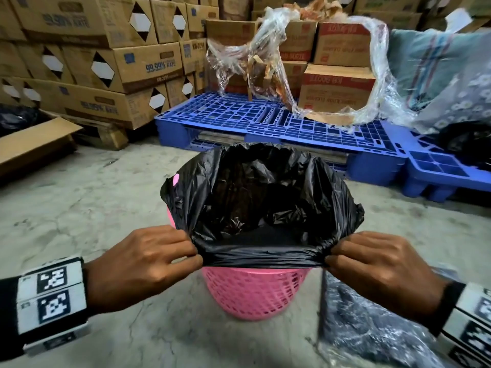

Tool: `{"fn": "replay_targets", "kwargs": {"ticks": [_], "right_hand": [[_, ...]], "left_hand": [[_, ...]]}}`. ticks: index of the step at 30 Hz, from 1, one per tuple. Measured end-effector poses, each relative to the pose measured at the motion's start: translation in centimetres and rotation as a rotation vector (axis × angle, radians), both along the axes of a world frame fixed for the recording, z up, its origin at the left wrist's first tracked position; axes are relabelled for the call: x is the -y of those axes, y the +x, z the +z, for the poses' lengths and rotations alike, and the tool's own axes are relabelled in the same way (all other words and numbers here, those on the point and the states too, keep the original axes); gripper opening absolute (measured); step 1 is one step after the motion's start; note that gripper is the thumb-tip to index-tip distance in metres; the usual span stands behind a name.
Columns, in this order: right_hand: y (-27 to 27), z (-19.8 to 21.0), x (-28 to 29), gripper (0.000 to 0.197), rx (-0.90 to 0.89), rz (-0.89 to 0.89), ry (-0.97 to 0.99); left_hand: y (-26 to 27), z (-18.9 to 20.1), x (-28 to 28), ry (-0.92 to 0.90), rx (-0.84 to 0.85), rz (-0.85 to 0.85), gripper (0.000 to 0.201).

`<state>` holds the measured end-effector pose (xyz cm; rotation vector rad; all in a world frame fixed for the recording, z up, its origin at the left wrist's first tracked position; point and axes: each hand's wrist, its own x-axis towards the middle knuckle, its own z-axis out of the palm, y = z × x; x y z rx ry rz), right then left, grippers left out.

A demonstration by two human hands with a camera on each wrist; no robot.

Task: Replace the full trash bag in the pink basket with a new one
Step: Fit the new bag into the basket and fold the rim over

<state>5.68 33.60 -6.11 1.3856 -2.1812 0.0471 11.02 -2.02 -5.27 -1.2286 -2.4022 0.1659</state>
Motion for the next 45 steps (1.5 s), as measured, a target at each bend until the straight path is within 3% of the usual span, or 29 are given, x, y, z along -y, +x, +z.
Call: {"fn": "replay_targets", "kwargs": {"ticks": [5,10,12,15,17,19,20,22,24,26,28,31,36,37,39,41,43,45], "right_hand": [[-0.3,0.0,-0.7,0.028,-0.029,0.105,0.029],[0.1,-0.8,-0.6,0.041,-0.053,0.122,0.076],[0.2,-1.2,-0.9,0.044,-0.028,0.089,0.113],[0.1,-1.4,-1.3,0.045,0.043,0.054,0.121],[0.2,-0.8,-1.5,0.034,0.118,0.015,0.032],[0.2,0.5,-1.4,0.017,0.171,-0.054,-0.091],[0.2,1.0,-1.2,0.017,0.185,-0.087,-0.117],[0.0,1.9,-0.3,0.035,0.235,-0.143,-0.044],[-0.3,2.2,0.9,0.046,0.279,-0.163,0.104],[-0.6,2.1,1.7,0.035,0.294,-0.171,0.205],[-0.5,2.7,1.8,0.021,0.314,-0.169,0.249],[0.4,3.9,1.0,0.018,0.333,-0.177,0.305],[1.5,4.9,-0.6,0.027,0.578,-0.274,0.333],[1.6,5.8,-0.6,0.034,0.635,-0.291,0.339],[1.3,8.0,-0.1,0.048,0.719,-0.270,0.296],[0.1,10.3,1.0,0.052,0.739,-0.234,0.223],[-1.6,12.1,3.0,0.060,0.679,-0.227,0.264],[-3.4,13.1,5.7,0.073,0.675,-0.242,0.422]], "left_hand": [[0.4,-0.5,0.1,-0.067,-0.079,-0.053,0.035],[-0.4,-1.7,0.1,-0.132,-0.040,0.012,0.025],[-0.6,-2.1,0.1,-0.132,0.045,0.052,0.019],[-0.9,-2.3,0.9,-0.086,0.185,0.073,0.025],[-0.9,-1.4,1.7,0.154,0.357,0.064,0.022],[-0.8,0.0,2.3,0.529,0.413,0.135,0.021],[-1.2,0.7,2.4,0.678,0.362,0.209,0.027],[-3.0,1.4,2.5,0.871,0.324,0.428,0.027],[-5.7,1.5,2.4,0.957,0.405,0.645,0.024],[-7.9,1.4,2.1,0.961,0.512,0.778,0.028],[-9.2,1.2,1.6,1.000,0.575,0.821,0.025],[-9.7,0.2,1.0,1.161,0.607,0.792,0.023],[-8.9,-1.0,0.7,1.132,0.756,0.773,0.019],[-8.8,-0.9,0.7,1.124,0.747,0.775,0.015],[-8.9,-0.1,0.5,1.100,0.572,0.741,0.009],[-9.1,1.2,-0.2,1.064,0.476,0.663,0.024],[-9.5,1.8,-1.2,0.958,0.540,0.631,0.047],[-10.2,1.3,-2.0,0.794,0.671,0.641,0.071]]}}
